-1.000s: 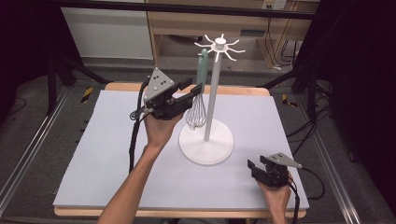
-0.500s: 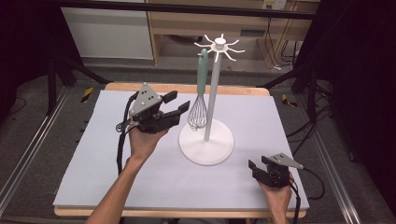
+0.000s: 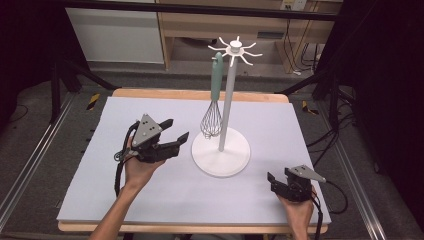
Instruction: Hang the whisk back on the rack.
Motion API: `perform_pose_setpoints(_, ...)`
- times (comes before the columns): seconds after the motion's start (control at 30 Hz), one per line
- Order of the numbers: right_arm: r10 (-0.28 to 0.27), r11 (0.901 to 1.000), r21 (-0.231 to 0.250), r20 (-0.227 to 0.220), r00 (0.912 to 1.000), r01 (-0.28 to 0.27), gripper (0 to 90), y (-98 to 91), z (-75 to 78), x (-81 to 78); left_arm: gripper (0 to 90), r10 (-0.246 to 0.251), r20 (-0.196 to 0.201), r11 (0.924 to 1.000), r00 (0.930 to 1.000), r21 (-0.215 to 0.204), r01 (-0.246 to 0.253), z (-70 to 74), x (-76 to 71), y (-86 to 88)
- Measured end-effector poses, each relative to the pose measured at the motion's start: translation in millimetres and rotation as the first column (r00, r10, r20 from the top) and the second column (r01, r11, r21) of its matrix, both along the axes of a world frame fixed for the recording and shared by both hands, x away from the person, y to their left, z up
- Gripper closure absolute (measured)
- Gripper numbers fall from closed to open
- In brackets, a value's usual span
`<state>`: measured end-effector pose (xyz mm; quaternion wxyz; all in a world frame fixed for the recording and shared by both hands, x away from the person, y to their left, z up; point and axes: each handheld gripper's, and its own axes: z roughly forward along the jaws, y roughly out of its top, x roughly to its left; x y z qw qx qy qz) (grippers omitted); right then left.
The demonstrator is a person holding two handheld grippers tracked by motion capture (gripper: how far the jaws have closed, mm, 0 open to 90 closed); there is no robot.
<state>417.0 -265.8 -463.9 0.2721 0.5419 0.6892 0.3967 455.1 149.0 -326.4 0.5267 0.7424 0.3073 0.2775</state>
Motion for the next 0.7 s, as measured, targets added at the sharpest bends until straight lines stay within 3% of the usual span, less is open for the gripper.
perform_pose_setpoints(0.37,-0.003,1.0000,-0.005,-0.008,1.0000,0.003,28.2,-0.1,-1.9,-0.3,34.5,0.042,-0.082,0.9991,0.9958,0.014,-0.041,-46.6,-9.2,27.0)
perform_pose_setpoints(0.47,-0.006,1.0000,-0.008,-0.010,0.9999,0.005,28.1,-0.6,-2.4,-0.5,34.2,0.072,-0.101,0.9968,0.9923,0.041,-0.068,-58.6,-10.8,35.6)
perform_pose_setpoints(0.63,-0.006,0.9999,-0.013,-0.018,0.9998,0.005,27.4,-1.2,-3.5,-0.1,34.2,0.104,-0.118,0.9939,0.9875,0.047,-0.099,-71.1,-11.9,48.4)
perform_pose_setpoints(0.7,-0.011,0.9998,-0.016,-0.028,0.9995,0.011,26.0,-1.7,-4.6,0.5,33.9,0.132,-0.139,0.9904,0.9815,0.062,-0.124,-82.3,-11.4,57.4)
